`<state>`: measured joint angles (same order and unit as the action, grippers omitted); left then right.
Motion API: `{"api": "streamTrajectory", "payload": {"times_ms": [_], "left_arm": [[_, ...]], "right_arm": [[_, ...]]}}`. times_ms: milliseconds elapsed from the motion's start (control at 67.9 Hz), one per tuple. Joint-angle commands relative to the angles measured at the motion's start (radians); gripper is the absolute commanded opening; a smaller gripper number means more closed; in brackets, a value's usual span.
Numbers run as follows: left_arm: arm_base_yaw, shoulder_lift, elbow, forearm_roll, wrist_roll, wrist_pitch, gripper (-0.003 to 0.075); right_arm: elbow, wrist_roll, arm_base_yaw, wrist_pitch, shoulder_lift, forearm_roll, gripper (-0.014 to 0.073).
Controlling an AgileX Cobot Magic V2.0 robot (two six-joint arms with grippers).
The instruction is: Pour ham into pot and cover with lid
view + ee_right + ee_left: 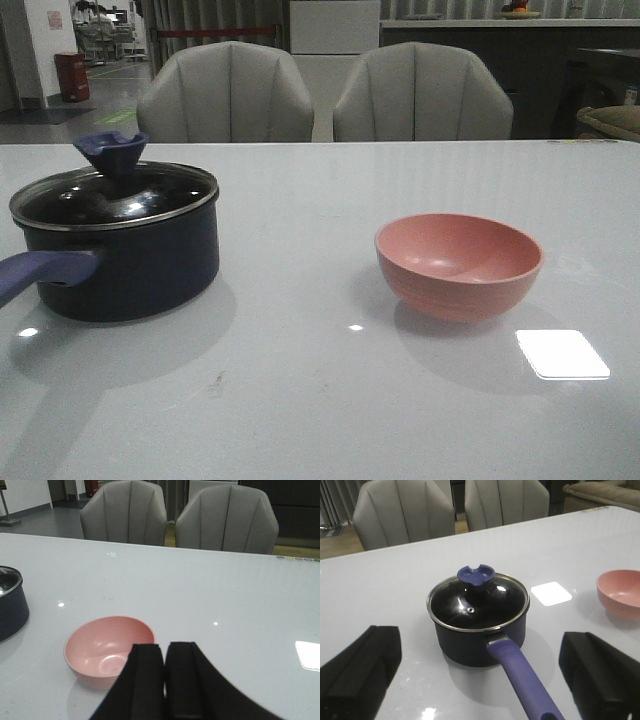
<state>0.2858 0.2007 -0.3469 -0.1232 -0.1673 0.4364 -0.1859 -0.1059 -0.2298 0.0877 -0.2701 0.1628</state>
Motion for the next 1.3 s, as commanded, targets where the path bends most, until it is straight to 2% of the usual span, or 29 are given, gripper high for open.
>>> {"api": "streamTrajectory", "payload": {"times_ms": [0,74,88,206,295,884,943,1120,1282], "left_arm": [[0.007,0.006,-0.022,-0.020,0.000,-0.099,0.0599],[0.007,0.006,-0.022,-0.020,0.000,-0.101,0.0452],[0.007,0.006,-0.022,-0.020,0.000,-0.101,0.0395],[0.007,0.006,-0.022,-0.020,0.000,-0.101,0.0092],[0.007,0.006,-0.022,-0.020,0.000,-0.101,0.0143],[0.007,0.006,-0.013,-0.029,0.000,-0.106,0.0132],[0.006,0.006,0.009,0.007,0.000,-0.142,0.0132],[-0.075,-0.036,0.151,0.038,0.013,-0.410,0.0132],[-0.142,-0.126,0.264,0.141,0.225,-0.474,0.0132]], "right_arm": [[-0.029,-0.003,0.002,-0.088,-0.008,0.001,0.0165],[-0.029,-0.003,0.002,-0.088,-0.008,0.001,0.0165],[-0.029,-0.003,0.002,-0.088,-0.008,0.001,0.0165],[-0.029,-0.003,0.002,-0.088,-0.008,0.001,0.0165],[-0.029,-0.003,0.002,-0.088,-0.008,0.001,0.0165],[-0.029,-0.003,0.002,-0.088,-0.008,0.001,0.0165],[-0.029,-0.003,0.002,-0.088,-0.008,0.001,0.0165],[-0.029,-0.003,0.002,-0.088,-0.008,0.001,0.0165],[-0.029,-0.003,0.002,-0.088,-0.008,0.001,0.0165]]}}
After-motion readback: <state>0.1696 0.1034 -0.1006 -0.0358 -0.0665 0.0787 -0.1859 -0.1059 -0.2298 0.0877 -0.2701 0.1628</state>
